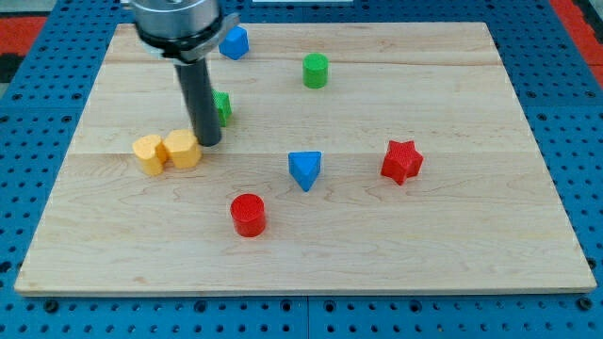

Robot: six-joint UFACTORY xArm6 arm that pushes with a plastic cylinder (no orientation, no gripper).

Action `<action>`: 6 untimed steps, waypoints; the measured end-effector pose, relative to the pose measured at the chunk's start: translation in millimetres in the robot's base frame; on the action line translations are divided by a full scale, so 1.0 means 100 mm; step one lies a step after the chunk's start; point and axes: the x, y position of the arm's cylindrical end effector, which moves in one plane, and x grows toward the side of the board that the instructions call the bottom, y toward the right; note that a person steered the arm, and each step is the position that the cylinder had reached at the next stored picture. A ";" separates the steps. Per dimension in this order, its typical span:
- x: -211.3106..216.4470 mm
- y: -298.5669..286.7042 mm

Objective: Move the green star slightly up

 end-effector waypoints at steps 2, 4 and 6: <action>0.30 -0.09; -0.22 -0.05; -0.63 0.35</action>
